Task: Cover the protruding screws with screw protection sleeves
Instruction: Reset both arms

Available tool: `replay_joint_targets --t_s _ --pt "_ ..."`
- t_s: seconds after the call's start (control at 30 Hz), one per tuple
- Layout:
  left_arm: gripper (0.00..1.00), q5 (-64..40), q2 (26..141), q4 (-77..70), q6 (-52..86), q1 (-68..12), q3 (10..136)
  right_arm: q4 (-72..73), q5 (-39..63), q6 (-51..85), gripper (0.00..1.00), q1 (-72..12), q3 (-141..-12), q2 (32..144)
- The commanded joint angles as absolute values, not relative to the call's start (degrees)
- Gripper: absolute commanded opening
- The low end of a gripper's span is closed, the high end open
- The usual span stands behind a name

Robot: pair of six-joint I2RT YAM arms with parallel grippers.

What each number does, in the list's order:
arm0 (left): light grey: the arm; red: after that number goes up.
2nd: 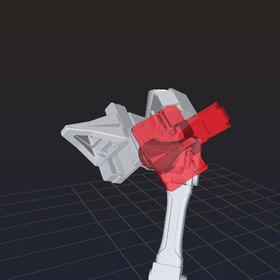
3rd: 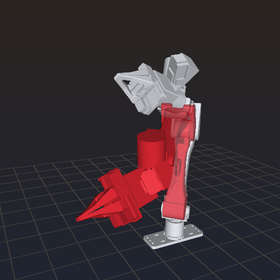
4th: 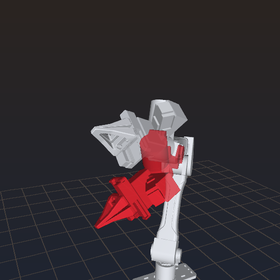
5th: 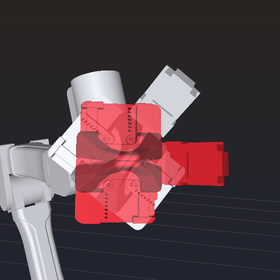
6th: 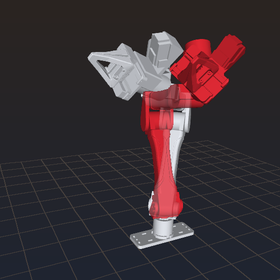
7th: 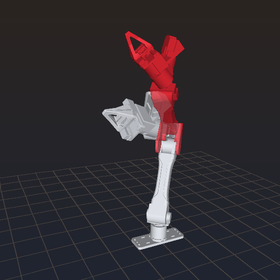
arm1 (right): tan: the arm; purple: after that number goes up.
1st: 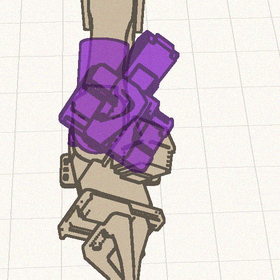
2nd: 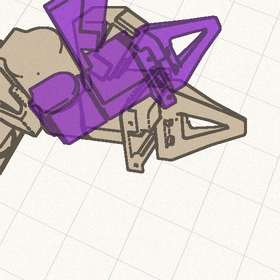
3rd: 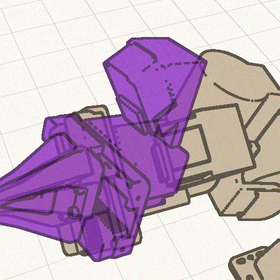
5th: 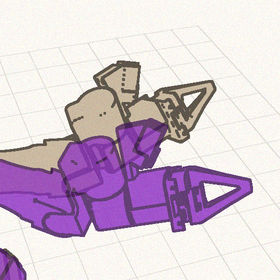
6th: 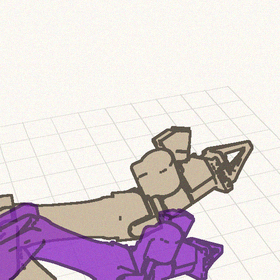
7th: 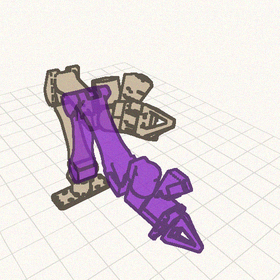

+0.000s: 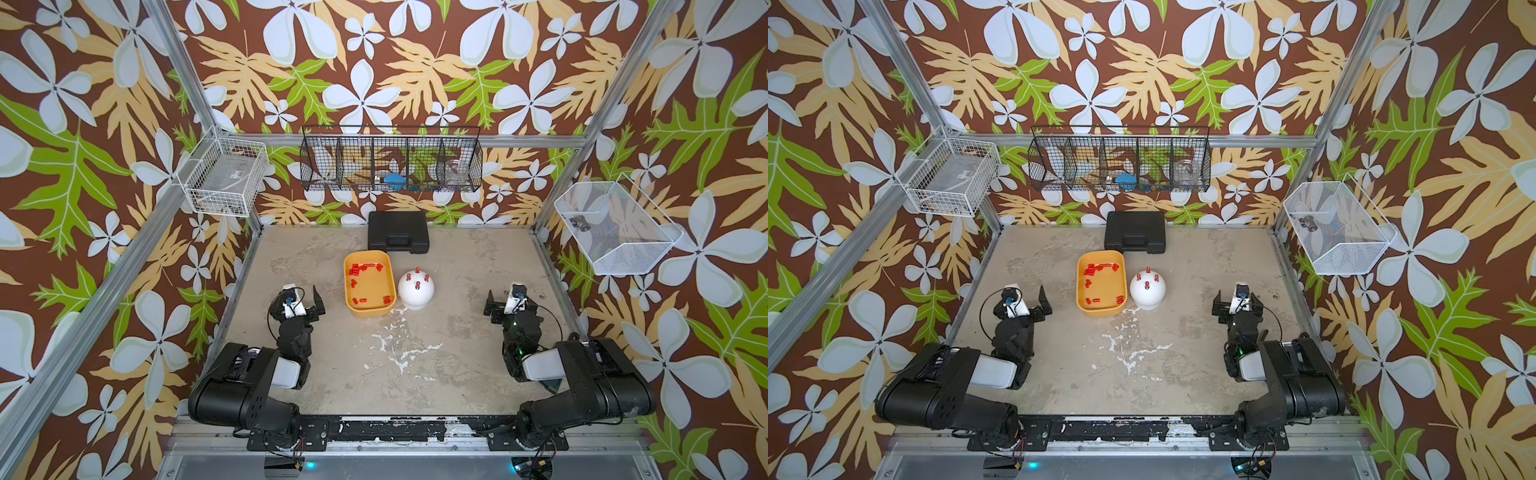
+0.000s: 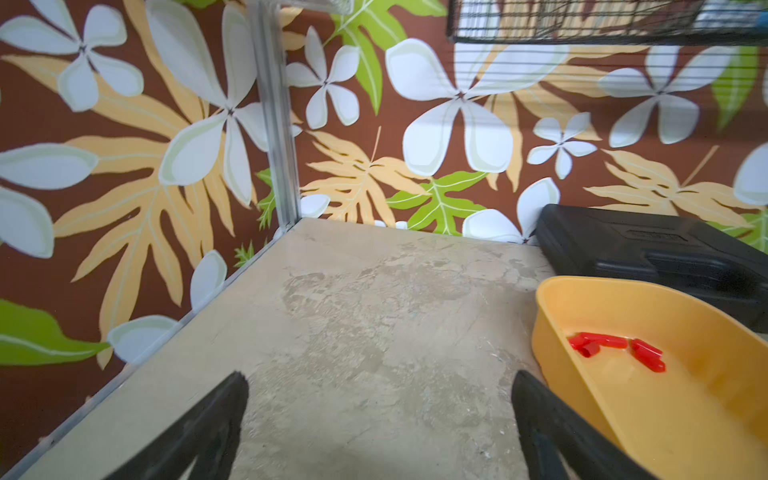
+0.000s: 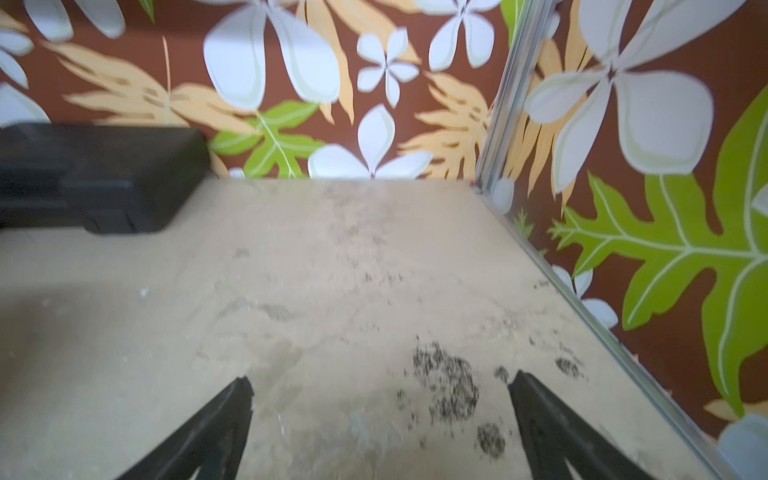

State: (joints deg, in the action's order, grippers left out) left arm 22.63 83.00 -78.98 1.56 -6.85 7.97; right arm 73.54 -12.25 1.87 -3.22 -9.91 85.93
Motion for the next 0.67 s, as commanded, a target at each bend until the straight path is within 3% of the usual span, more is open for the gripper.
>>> replay_joint_targets --t_s 0.0,0.63 --pt "1.0 20.12 83.25 -75.86 4.51 -5.85 7.95 76.8 -11.86 2.56 1.0 -3.08 -9.33 86.42" --pt "1.0 20.07 83.01 -74.9 4.66 -5.73 8.18 77.01 -12.02 2.67 1.0 -3.08 -9.19 86.39"
